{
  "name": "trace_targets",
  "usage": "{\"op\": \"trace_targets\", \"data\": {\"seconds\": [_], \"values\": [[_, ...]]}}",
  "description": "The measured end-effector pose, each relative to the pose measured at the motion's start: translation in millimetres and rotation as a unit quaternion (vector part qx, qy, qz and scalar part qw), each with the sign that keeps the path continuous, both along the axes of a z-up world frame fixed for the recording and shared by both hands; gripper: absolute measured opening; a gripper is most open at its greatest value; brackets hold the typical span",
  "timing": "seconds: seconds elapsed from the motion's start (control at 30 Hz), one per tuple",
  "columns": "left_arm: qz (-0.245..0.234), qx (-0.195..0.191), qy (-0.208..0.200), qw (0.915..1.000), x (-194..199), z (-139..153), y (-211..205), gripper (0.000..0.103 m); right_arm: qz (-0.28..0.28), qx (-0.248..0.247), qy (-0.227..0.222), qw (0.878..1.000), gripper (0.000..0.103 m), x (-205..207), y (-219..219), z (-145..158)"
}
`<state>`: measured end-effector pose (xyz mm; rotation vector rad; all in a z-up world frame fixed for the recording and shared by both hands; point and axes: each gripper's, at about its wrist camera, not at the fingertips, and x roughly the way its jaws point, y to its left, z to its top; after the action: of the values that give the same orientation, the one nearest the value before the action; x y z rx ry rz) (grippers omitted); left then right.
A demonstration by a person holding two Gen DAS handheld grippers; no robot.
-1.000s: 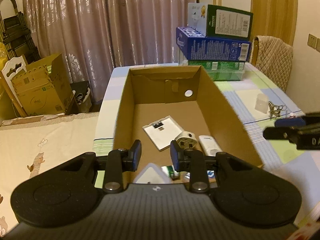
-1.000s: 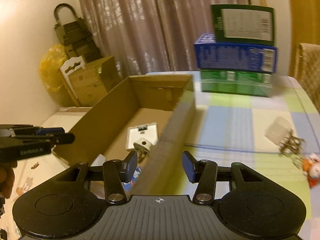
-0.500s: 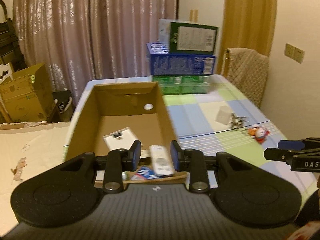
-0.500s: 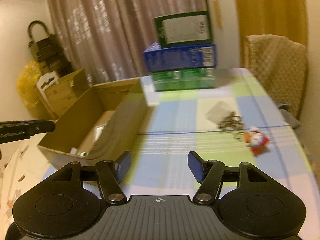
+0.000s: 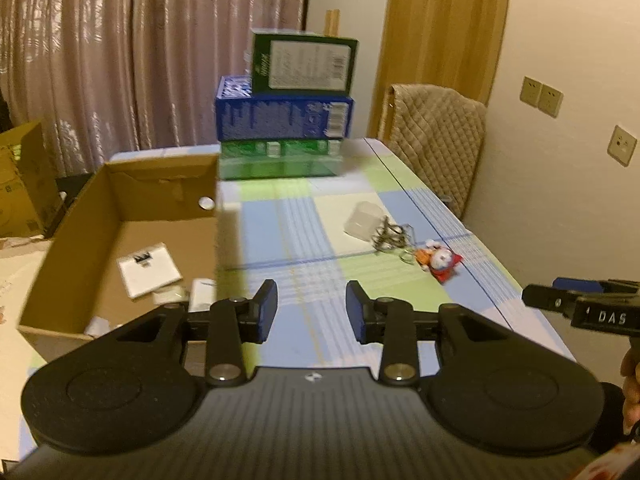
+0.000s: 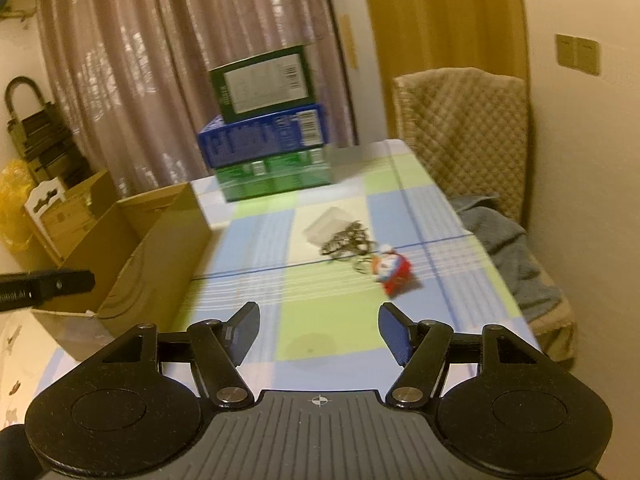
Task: Organize rigid objects
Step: 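Move both tools back toward the wire rack and Doraemon figure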
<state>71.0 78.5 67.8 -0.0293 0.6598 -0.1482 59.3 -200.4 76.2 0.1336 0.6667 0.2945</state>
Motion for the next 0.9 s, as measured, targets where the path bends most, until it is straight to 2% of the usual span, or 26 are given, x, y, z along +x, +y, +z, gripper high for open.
{"op": "trace_targets", "data": {"seconds": [0.13,0.43,0.9], "values": [[-0.003,-0.014,0.016,0.9998,2,-12,-15,0.034,-0.017,0.004,0.002,1.0,0.064,0,-19,1],[-0.023,-0.013,0.032,0.9992,10,-26,-39,0.04,-0.039,0.006,0.005,0.999,0.065,8,-45,-2],[-0.038,-0.016,0.048,0.998,42,-44,-59,0.046,-0.036,-0.017,0.005,0.999,0.066,39,-54,-10]]}}
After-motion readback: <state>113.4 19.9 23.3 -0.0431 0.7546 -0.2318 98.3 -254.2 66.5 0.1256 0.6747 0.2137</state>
